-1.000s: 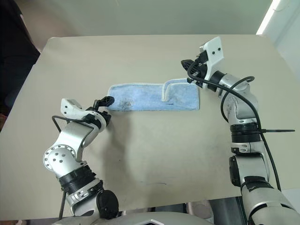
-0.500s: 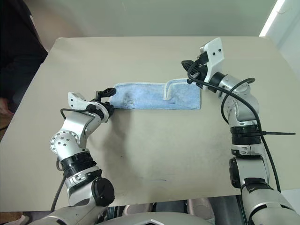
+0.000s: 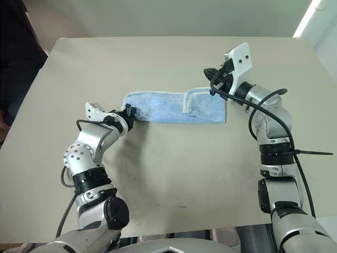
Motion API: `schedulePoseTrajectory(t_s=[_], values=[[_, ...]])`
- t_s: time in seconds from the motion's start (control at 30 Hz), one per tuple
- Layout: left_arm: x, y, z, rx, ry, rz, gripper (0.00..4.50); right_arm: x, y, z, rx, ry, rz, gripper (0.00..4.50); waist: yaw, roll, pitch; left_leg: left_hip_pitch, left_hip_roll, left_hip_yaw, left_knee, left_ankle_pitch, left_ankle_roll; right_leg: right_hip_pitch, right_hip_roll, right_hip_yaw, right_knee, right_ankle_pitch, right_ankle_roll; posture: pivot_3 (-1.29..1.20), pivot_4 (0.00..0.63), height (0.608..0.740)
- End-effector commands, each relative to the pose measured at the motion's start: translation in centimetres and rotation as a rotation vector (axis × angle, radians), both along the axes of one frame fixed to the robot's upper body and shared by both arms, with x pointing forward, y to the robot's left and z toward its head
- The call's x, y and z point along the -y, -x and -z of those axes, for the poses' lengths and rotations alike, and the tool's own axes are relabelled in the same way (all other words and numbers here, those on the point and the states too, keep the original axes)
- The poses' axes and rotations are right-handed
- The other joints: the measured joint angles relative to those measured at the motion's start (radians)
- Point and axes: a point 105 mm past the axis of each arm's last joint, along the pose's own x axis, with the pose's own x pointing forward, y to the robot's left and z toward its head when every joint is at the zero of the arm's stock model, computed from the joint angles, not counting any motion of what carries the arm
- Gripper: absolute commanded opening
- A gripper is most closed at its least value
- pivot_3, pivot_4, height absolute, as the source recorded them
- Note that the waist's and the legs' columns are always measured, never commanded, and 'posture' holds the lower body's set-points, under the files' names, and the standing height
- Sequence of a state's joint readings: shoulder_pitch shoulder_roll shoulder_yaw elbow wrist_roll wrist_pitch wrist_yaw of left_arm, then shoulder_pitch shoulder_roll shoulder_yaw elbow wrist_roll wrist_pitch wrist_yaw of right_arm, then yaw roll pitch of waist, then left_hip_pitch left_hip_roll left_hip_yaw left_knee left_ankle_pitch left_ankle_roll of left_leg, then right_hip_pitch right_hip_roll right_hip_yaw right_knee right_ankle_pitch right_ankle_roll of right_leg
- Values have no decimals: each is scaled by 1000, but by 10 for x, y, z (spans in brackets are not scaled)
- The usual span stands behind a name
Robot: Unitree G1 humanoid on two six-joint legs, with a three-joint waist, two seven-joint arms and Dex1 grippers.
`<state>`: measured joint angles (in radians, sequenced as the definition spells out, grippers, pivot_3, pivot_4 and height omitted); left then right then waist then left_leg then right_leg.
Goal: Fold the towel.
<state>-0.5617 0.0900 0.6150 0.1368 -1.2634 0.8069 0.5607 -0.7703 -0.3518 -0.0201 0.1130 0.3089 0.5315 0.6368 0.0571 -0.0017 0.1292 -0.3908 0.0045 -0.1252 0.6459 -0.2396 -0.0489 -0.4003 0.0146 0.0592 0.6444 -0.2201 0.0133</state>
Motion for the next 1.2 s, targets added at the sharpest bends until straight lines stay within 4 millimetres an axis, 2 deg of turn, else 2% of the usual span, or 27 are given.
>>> schedulePoseTrajectory(t_s=[0.03, 0.17, 0.23, 0.3, 0.4, 0.5, 0.67, 0.83, 0.93, 1.07, 1.2], values=[[8, -3, -28, 120, -32, 42, 13, 1, 5, -13, 48, -16, 0, 0, 0, 0, 0, -1, 1, 0, 0, 0, 0, 0, 0, 0, 0, -1, 0, 0, 150, 740], [17, 0, -57, 275, -153, 120, 13, 4, 5, -13, 47, -15, 9, 0, 0, 0, 0, -4, 3, 0, 0, -2, -1, -4, 1, 0, -2, -2, 0, 0, 150, 740], [21, 2, -63, 311, -190, 144, 13, 5, 6, -12, 46, -15, 12, 0, 0, 0, 0, -7, 4, 0, 0, -3, -1, -7, 2, 0, -3, -2, 0, 0, 150, 740], [28, 5, -81, 404, -304, 202, 13, 10, 5, -12, 44, -17, 26, 0, -1, 0, 0, -8, 4, 0, 0, -3, -1, -8, 2, 0, -2, -2, 0, 0, 150, 740], [49, 14, -111, 553, -461, 325, 13, 20, 4, -12, 41, -21, 57, 0, -1, 0, 0, -9, 5, 0, 0, -7, -1, -9, 3, 0, -1, -2, -1, 0, 150, 740], [70, 20, -121, 630, -599, 468, 13, 28, 1, -11, 39, -24, 90, 0, -1, 0, 0, -9, 4, -1, 1, -7, 0, -9, 2, 0, -1, -2, -1, 0, 150, 740], [115, 26, -122, 725, -728, 727, 13, 44, -4, -17, 53, -61, 169, 0, -1, 0, 0, -9, 5, -1, 2, -7, 0, -9, 2, 0, 1, -2, -1, 0, 150, 740], [155, 10, -102, 681, -885, 911, 13, 75, -11, -31, 83, -144, 310, 0, 0, 0, 0, -9, 5, -2, 3, -7, 0, -9, 2, 0, 0, -2, 0, 0, 150, 740], [166, 2, -93, 658, -949, 963, 13, 83, -11, -34, 90, -166, 340, 0, -2, 0, 0, -9, 5, -1, 3, -8, 0, -9, 1, 0, 0, -2, 0, 0, 150, 740], [197, -7, -68, 622, -1075, 1101, 13, 97, -5, -37, 110, -187, 400, 0, -2, 0, 0, -10, 6, -1, 2, -8, 0, -10, 2, 0, -1, -2, 0, 0, 150, 740], [211, -8, -59, 623, -1089, 1162, 13, 101, 1, -35, 112, -191, 422, 0, -3, 0, 0, -10, 7, 0, 2, -8, 1, -11, 2, 1, -1, -2, 1, 0, 150, 740]])
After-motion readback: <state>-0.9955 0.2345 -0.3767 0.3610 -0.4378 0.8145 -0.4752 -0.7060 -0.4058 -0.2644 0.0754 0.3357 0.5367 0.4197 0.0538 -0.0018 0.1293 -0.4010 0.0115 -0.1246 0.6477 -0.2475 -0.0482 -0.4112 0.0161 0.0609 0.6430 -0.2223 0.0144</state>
